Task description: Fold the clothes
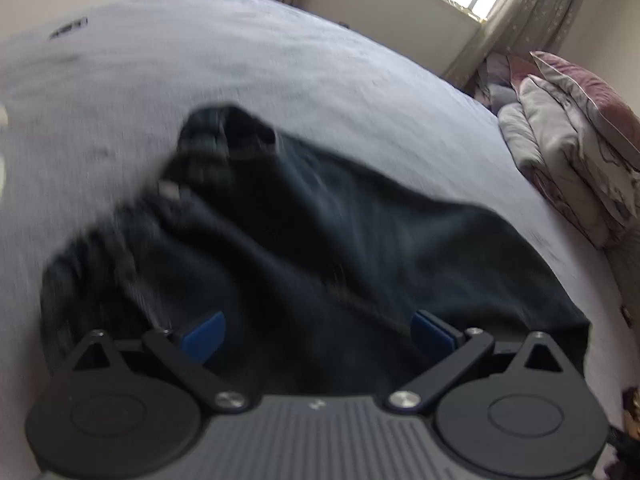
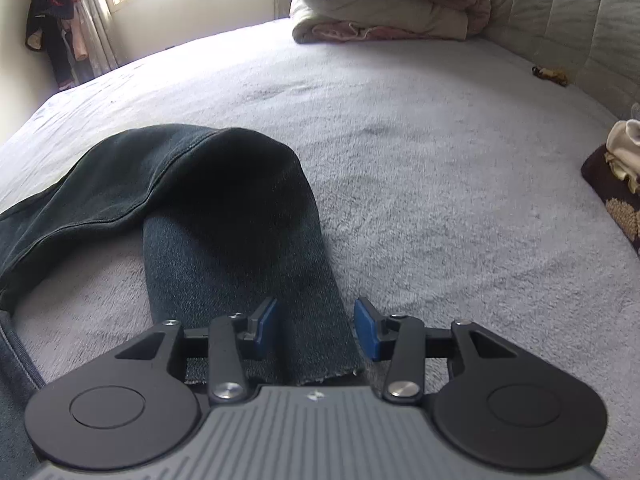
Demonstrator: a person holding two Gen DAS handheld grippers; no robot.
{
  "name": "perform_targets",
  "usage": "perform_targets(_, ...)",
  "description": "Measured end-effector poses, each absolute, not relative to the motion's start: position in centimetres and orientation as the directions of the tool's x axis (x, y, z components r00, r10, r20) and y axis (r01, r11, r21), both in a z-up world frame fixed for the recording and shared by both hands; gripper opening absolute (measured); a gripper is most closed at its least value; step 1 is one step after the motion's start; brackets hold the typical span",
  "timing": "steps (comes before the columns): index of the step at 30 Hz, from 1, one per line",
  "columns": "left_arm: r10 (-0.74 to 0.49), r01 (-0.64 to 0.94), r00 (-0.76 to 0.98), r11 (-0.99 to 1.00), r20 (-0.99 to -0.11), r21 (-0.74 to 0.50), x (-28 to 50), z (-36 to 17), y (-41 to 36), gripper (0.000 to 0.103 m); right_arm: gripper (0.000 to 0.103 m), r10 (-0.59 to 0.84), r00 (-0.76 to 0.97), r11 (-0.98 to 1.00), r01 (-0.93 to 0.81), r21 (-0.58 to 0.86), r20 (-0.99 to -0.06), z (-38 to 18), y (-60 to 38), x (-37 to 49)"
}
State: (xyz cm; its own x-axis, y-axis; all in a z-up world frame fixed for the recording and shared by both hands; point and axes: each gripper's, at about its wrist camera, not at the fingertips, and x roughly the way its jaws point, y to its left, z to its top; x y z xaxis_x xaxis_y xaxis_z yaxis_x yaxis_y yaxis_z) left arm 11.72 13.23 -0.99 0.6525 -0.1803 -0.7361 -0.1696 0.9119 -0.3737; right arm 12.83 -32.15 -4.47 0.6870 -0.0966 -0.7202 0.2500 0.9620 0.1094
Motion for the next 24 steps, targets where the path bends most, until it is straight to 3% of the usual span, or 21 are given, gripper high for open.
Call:
perform_targets(1, -0.191, -0.165, 0.647, 0.91, -0.738, -0.38, 11.0, -1.2, 12.8, 0.101, 0.018, -0.09, 0.695, 0.965, 0.238, 0.109, -0.713, -4.3, -31.9, 12.7)
perform_targets(4, -0.199, -0.153, 0.64, 0.913, -0.742, -0.377, 9.3, -1.4, 11.7, 0.101, 0.006, -0.116, 0.738, 0.971, 0.225, 0.08, -0.665, -3.2, -31.1, 12.4)
perform_targets(9, -0.212, -0.141, 0.63, 0.915, -0.747, -0.378, 8.3, -1.4, 10.9, 0.102, 0.006, -0.053, 0.851, 0.991, 0.111, 0.08, -0.522, 0.5, -28.7, 10.7)
perform_targets(13, -0.213, -0.112, 0.619, 0.929, -0.756, -0.353, 7.5, -0.7, 10.1, 0.102, 0.006, -0.015, 0.875, 0.999, 0.039, 0.038, -0.485, 1.8, -26.9, 10.0)
perform_targets(17, -0.201, -0.096, 0.62, 0.94, -0.759, -0.328, 6.7, 0.2, 9.3, 0.102, 0.018, -0.036, 0.835, 0.993, 0.092, 0.075, -0.55, 0.9, -29.0, 11.0)
perform_targets(19, -0.202, -0.092, 0.622, 0.94, -0.756, -0.327, 6.2, 0.7, 9.0, 0.102, 0.041, -0.035, 0.817, 0.988, 0.115, 0.103, -0.575, 0.3, -30.2, 11.5)
perform_targets(24, -0.208, -0.115, 0.641, 0.925, -0.738, -0.361, 6.3, 1.3, 8.4, 0.103, 0.048, -0.025, 0.772, 0.959, 0.197, 0.201, -0.635, -1.6, -32.3, 12.8)
